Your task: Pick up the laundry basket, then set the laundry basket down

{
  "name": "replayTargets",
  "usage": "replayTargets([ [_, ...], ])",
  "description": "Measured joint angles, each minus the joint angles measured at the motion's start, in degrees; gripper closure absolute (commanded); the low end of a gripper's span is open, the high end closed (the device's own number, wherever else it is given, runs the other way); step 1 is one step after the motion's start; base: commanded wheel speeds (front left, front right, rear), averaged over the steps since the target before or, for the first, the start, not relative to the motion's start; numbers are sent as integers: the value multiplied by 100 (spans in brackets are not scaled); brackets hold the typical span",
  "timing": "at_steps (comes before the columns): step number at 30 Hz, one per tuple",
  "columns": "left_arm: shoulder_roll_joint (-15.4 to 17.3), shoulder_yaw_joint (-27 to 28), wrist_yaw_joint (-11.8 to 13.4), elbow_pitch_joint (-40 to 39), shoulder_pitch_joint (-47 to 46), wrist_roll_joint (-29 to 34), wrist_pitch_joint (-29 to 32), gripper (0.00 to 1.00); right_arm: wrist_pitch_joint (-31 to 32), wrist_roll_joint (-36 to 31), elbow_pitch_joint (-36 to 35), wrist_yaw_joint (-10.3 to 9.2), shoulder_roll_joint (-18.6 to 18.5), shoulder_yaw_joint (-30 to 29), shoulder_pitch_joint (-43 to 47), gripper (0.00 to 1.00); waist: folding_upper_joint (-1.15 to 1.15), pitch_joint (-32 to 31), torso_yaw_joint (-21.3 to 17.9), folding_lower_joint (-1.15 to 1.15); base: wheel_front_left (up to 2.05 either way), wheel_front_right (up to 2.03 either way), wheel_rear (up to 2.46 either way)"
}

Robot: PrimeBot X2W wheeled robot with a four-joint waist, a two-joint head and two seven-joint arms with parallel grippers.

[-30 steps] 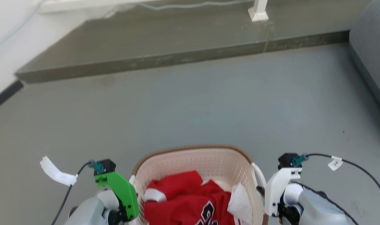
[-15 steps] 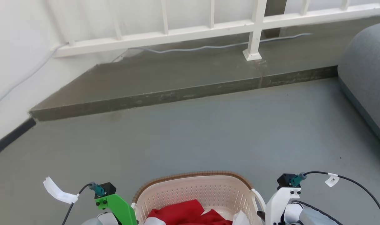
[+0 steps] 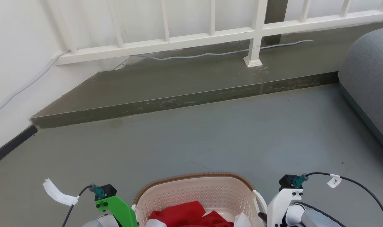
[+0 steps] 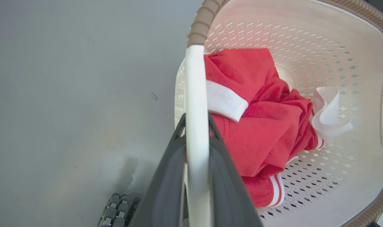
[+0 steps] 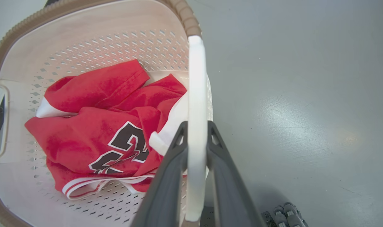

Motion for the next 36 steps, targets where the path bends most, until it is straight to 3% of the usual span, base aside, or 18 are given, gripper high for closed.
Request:
replayTargets([
  [36, 12, -120, 0, -59, -1, -82, -205, 100, -52, 255, -8, -2, -63, 216, -9, 100, 0, 11, 35, 0, 0, 0, 0],
])
